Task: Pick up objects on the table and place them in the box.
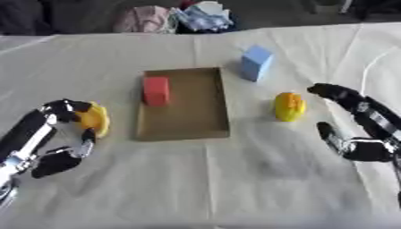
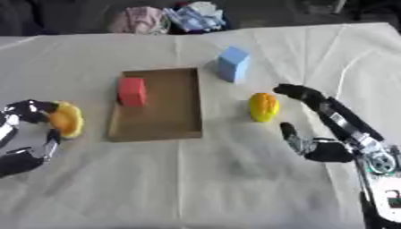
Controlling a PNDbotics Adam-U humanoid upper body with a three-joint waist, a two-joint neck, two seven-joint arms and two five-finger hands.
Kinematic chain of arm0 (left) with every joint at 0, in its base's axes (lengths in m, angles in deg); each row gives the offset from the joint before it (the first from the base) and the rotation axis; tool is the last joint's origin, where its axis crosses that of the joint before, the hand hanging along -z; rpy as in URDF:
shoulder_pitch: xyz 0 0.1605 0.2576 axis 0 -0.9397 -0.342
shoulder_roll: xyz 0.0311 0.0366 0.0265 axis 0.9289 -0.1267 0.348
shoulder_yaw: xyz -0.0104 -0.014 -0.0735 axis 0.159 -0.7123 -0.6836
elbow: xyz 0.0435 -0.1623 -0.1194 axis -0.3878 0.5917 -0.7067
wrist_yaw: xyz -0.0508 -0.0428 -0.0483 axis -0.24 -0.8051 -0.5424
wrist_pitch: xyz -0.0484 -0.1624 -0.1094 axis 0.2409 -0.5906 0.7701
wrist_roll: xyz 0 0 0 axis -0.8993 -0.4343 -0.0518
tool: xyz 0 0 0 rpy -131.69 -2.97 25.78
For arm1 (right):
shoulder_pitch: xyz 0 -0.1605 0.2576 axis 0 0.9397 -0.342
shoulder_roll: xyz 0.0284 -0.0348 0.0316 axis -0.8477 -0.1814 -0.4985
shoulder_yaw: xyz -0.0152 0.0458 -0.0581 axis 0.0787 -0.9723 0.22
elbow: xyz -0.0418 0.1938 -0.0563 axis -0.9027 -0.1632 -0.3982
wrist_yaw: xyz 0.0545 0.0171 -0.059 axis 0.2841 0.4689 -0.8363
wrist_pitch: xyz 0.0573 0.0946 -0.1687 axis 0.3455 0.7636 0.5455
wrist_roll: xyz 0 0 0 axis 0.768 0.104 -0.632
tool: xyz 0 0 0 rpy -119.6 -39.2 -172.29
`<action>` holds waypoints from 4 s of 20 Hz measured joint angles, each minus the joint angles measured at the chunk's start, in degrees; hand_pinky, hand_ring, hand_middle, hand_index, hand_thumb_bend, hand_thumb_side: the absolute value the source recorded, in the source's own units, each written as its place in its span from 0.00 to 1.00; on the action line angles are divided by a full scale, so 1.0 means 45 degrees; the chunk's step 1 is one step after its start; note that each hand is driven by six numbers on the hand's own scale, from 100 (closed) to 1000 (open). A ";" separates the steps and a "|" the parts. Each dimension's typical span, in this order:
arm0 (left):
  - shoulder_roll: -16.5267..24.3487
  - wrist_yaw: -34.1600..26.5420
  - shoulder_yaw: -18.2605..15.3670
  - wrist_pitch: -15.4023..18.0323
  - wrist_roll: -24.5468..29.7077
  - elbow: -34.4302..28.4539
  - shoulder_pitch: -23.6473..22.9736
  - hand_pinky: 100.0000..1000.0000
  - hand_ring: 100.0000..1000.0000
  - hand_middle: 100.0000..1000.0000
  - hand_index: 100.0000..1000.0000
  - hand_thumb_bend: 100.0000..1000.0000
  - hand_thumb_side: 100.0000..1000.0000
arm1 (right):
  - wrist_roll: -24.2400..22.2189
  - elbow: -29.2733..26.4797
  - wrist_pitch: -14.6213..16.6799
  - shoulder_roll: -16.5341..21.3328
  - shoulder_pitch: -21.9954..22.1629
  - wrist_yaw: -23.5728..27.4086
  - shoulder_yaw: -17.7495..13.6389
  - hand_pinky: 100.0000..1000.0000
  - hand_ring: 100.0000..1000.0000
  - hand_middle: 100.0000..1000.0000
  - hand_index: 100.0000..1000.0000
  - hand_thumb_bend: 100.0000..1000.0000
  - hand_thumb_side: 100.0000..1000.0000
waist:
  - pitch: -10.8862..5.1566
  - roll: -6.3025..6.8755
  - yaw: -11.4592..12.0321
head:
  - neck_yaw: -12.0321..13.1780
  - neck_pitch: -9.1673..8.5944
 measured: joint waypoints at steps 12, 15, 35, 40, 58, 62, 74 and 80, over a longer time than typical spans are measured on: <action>0.2754 0.0727 0.0022 -0.0101 0.2555 0.0500 0.1553 0.71 0.69 0.73 0.85 0.13 0.31 | -0.0007 0.0012 -0.0012 -0.0027 0.0004 0.0016 0.0001 0.97 0.95 0.87 0.97 0.00 0.26 | 0.0000 -0.0006 -0.0076 | 0.0007 0.0000; 0.2753 0.0831 0.0249 0.0061 0.3229 0.0894 0.1963 0.71 0.70 0.74 0.85 0.16 0.33 | -0.0012 0.0046 -0.0022 -0.0039 0.0004 0.0056 0.0002 0.97 0.95 0.87 0.97 0.00 0.26 | 0.0000 -0.0007 -0.0111 | 0.0018 0.0000; 0.1474 0.2723 0.1269 0.0939 0.3796 0.3794 0.3476 0.71 0.70 0.75 0.85 0.23 0.28 | -0.0084 0.0084 -0.0069 -0.0111 -0.0003 0.0216 0.0075 0.97 0.95 0.87 0.97 0.00 0.25 | 0.0007 -0.0008 -0.0379 | 0.0066 0.0000; 0.1258 0.3000 0.1427 0.0989 0.3361 0.4156 0.3604 0.71 0.70 0.75 0.85 0.24 0.30 | -0.0138 0.0084 -0.0081 -0.0112 -0.0003 0.0228 0.0079 0.97 0.95 0.87 0.96 0.00 0.25 | 0.0013 -0.0008 -0.0455 | 0.0076 0.0000; 0.0771 0.3433 0.1714 0.1616 0.3456 0.4772 0.3669 0.53 0.46 0.50 0.70 0.29 0.05 | -0.0209 0.0084 -0.0093 -0.0114 -0.0005 0.0287 0.0086 0.97 0.94 0.87 0.96 0.00 0.26 | 0.0014 -0.0008 -0.0575 | 0.0126 0.0000; 0.0762 0.3621 0.1718 0.1706 0.3153 0.4476 0.3568 0.38 0.29 0.31 0.55 0.29 0.02 | -0.0212 0.0085 -0.0091 -0.0115 -0.0005 0.0287 0.0086 0.97 0.94 0.87 0.96 0.00 0.25 | 0.0014 -0.0008 -0.0552 | 0.0126 0.0000; 0.0997 0.3282 0.1608 0.1470 0.2138 0.2786 0.3296 0.23 0.13 0.13 0.40 0.16 0.00 | -0.0210 0.0126 -0.0090 -0.0118 -0.0005 0.0288 0.0080 0.97 0.94 0.87 0.96 0.00 0.25 | 0.0014 -0.0008 -0.0518 | 0.0092 0.0000; 0.1425 0.2231 0.1224 0.1098 0.2150 0.1230 0.3683 0.22 0.12 0.12 0.39 0.09 0.00 | -0.0210 0.0150 -0.0090 -0.0118 -0.0005 0.0288 0.0079 0.97 0.94 0.87 0.96 0.00 0.25 | 0.0014 -0.0008 -0.0489 | 0.0067 0.0000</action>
